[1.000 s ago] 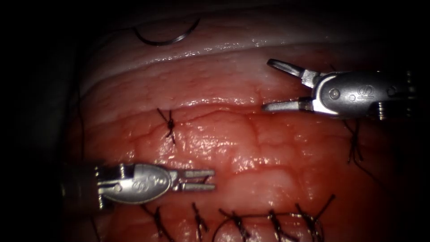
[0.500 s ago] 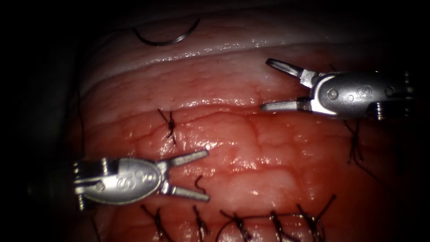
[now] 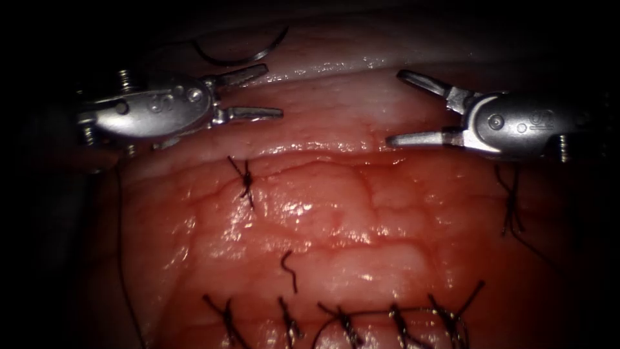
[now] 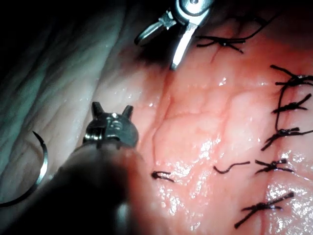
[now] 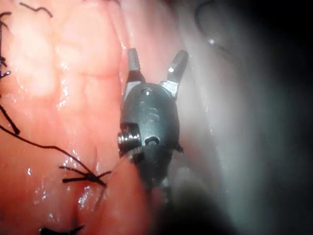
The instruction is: Wound Closure
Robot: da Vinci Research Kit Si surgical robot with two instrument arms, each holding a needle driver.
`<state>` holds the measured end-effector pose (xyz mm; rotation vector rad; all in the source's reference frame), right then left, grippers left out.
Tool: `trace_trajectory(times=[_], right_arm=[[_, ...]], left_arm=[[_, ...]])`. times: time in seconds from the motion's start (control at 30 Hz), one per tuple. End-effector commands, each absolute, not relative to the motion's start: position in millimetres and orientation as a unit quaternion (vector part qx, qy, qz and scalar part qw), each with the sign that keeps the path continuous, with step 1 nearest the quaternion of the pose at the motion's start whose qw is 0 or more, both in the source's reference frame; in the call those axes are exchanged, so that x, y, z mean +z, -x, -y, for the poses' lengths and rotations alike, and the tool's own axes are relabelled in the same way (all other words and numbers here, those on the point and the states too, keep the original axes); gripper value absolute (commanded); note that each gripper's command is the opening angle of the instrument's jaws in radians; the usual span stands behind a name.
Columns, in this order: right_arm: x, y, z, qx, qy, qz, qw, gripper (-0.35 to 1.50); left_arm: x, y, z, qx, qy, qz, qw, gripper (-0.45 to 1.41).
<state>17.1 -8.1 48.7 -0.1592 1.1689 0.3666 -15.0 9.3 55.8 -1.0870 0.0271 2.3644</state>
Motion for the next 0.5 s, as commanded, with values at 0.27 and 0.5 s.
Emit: trace_trajectory(times=[0.27, 0.5], right_arm=[[49.0, -17.8, 7.5, 0.182, 0.056, -0.519, 0.833, 1.19], [48.8, -17.3, 7.6, 0.188, 0.049, -0.515, 0.835, 1.19]], left_arm=[[62.8, 16.4, -14.4, 0.898, 0.331, 0.009, 0.291, 0.47], [66.2, 16.8, -16.1, 0.929, 0.253, 0.024, 0.270, 0.46]])
